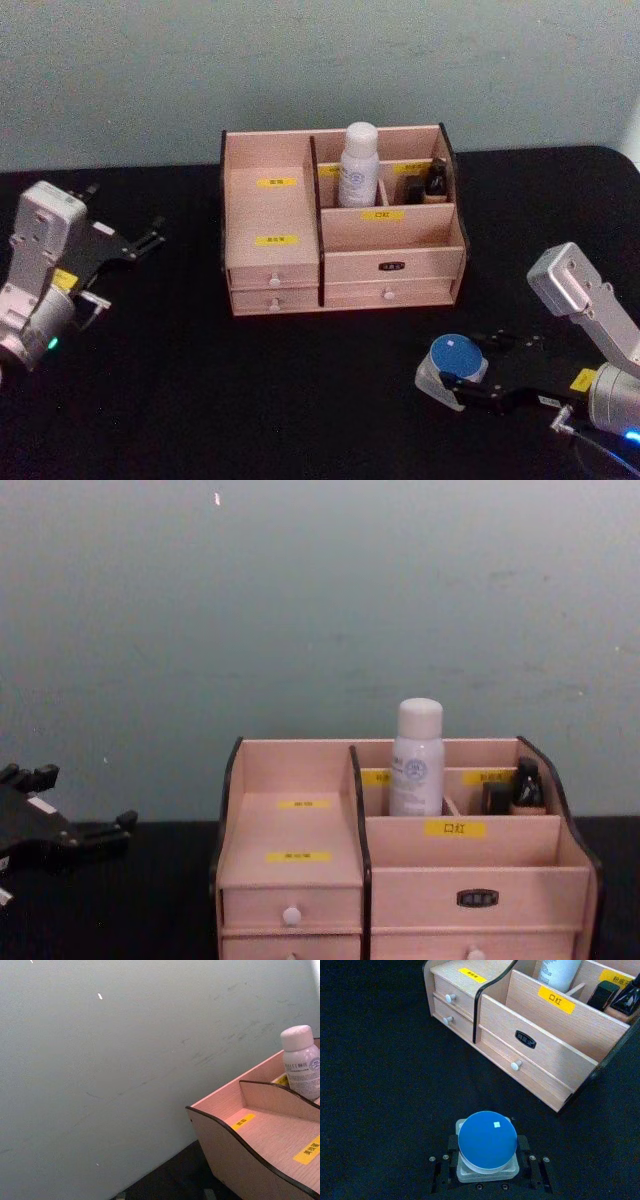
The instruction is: Pick up the facial cleanser and watermelon frost from the table and place them into the tiered storage box.
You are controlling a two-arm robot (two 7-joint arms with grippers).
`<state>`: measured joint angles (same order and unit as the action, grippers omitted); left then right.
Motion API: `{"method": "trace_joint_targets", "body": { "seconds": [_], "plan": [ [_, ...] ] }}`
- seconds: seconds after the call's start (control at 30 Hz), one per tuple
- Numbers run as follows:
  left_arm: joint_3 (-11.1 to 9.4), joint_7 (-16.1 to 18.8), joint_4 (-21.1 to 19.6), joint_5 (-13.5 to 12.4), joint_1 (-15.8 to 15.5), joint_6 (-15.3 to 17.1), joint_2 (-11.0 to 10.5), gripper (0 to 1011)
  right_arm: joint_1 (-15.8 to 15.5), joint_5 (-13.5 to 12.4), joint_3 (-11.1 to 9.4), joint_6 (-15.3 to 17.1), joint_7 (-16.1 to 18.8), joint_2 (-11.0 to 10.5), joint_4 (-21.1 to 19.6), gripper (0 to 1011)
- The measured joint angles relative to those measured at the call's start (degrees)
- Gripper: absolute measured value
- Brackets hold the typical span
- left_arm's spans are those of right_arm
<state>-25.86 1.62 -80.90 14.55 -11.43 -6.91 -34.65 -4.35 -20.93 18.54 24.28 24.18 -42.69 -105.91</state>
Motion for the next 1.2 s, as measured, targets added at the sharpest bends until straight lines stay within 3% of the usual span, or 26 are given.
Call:
{"method": "trace_joint_targets", "body": {
  "seconds": [0.6,0.9,1.07,1.2],
  "plan": [
    [0.00,0.00,0.00,0.00,0.00,0.00,0.00,1001,-0.01,-0.06,0.01,-0.10,0.01,0.01,0.00,705],
    [0.00,0.00,0.00,0.00,0.00,0.00,0.00,1001,0.35,-1.40,-0.71,-2.62,0.42,1.31,-0.59,705],
    [0.00,0.00,0.00,0.00,0.00,0.00,0.00,1001,1.93,-2.56,-0.97,-3.65,1.23,1.77,-1.74,705],
    [0.00,0.00,0.00,0.00,0.00,0.00,0.00,1001,4.91,-2.87,-0.11,-4.44,2.03,2.61,-1.68,705]
  ]
}}
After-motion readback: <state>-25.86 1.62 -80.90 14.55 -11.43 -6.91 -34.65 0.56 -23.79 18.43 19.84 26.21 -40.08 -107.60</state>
